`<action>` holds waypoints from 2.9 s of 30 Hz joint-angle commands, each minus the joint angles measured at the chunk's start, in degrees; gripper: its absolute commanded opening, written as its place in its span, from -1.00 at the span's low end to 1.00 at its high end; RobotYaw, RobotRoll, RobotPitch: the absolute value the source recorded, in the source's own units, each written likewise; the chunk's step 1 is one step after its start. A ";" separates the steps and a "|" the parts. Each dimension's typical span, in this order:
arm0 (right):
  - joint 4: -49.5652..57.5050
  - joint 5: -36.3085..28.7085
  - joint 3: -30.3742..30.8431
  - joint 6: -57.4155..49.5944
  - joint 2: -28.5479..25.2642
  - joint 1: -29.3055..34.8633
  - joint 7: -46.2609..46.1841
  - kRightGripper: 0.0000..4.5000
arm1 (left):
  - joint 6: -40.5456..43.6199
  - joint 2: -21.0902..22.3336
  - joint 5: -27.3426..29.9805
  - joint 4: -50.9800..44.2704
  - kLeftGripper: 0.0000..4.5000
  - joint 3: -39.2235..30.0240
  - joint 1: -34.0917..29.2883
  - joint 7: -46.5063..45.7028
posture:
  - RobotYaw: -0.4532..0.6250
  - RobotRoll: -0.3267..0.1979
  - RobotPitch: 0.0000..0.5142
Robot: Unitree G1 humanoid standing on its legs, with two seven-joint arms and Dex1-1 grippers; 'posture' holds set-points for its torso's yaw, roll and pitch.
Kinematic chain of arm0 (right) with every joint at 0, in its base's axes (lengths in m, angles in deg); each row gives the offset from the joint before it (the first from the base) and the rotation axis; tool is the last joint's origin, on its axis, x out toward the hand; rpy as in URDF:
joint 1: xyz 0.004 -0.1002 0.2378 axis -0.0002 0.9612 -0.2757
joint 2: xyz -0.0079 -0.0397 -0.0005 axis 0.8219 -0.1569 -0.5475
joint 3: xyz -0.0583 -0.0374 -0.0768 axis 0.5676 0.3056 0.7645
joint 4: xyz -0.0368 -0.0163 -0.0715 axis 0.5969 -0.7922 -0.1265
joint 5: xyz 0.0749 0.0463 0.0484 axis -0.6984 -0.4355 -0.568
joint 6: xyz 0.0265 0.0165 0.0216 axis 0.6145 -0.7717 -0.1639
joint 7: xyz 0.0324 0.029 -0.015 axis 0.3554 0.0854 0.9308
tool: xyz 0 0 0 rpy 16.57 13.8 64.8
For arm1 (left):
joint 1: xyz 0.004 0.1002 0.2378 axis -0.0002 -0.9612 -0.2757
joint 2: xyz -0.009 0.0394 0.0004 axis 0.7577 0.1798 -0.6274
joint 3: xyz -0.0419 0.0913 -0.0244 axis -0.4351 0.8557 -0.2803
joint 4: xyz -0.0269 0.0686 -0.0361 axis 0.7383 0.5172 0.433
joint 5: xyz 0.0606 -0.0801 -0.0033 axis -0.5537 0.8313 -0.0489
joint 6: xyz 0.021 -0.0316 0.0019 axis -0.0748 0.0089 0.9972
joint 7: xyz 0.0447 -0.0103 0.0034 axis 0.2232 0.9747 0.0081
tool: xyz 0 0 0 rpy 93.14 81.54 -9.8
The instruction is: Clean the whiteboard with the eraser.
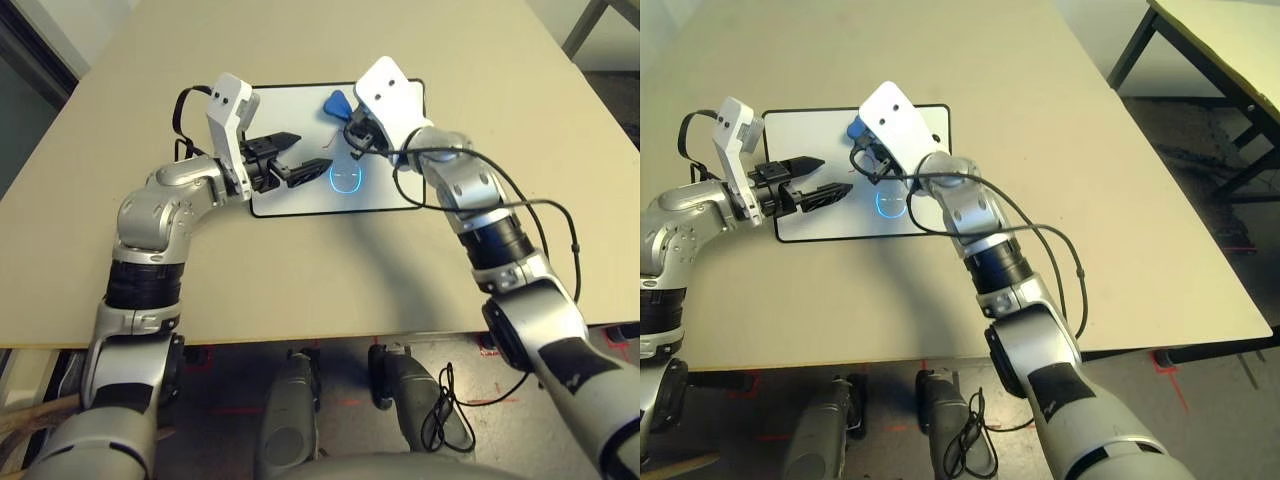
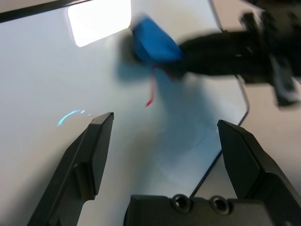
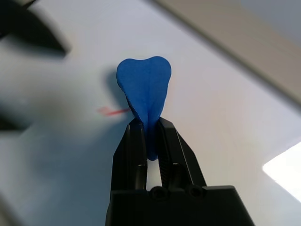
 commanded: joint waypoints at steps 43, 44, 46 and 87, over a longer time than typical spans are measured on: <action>-4.82 1.63 -2.61 0.94 -1.07 -4.26 -2.17 -0.90 | 2.36 1.55 0.80 -1.71 1.00 0.83 -0.79 1.33 | -0.01 0.25 -0.06; -4.43 1.65 -2.36 0.73 -0.97 -3.80 -1.99 -0.90 | 2.38 1.51 0.81 -1.71 1.00 0.84 -0.79 1.32 | -0.01 0.25 -0.06; -2.53 1.69 -1.29 -0.29 -0.63 -2.10 -1.37 -0.90 | 2.39 1.45 0.83 -1.68 1.00 0.84 -0.78 1.34 | -0.01 0.25 -0.06; 2.60 2.71 2.36 -2.29 0.32 0.97 0.38 -0.90 | 3.79 1.28 1.89 -3.56 1.00 0.99 -1.27 0.68 | -0.01 0.25 -0.02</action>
